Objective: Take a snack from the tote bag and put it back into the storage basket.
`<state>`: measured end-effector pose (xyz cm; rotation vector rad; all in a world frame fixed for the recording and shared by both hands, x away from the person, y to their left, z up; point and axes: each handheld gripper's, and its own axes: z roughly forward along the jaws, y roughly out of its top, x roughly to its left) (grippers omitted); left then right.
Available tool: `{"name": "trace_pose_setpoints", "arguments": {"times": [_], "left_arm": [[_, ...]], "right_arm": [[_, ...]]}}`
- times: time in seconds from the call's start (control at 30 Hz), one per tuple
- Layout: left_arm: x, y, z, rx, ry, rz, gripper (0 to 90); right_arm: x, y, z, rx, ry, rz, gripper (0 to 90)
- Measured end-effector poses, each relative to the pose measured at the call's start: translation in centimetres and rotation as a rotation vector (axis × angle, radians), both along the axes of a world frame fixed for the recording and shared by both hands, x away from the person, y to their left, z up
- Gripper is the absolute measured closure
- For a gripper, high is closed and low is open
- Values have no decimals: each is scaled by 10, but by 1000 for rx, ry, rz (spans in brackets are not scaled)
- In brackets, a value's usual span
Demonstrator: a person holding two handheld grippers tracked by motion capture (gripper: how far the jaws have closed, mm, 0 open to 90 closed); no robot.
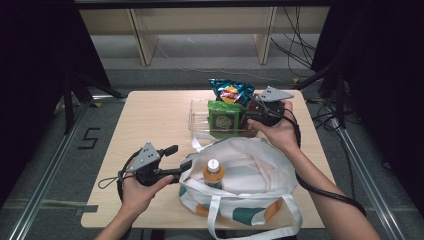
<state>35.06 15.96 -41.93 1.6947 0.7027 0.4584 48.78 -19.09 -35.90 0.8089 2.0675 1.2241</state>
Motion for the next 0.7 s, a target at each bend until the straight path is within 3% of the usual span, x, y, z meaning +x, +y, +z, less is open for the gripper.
{"name": "trace_pose_setpoints", "arguments": {"times": [0.2, 0.4, 0.5, 0.53, 0.57, 0.7], "left_arm": [[0, -1, 0, -2, 1, -5, 254], [0, -3, 1, -19, -4, -16, 253], [0, -4, 2, -17, -4, -15, 253], [0, -4, 2, -12, -2, -10, 253], [0, -5, 2, -14, -2, -10, 253], [0, -6, 2, -17, -5, -16, 254]], "right_arm": [[-7, -12, 3, 33, 2, -5, 398], [-16, -25, 3, 47, 35, -1, 387], [-23, -32, 1, 61, 35, -20, 382], [-23, -37, 2, 41, 15, -15, 381], [-27, -38, 1, 55, 38, -14, 380], [-34, -48, -2, 72, 31, -24, 373]]}}
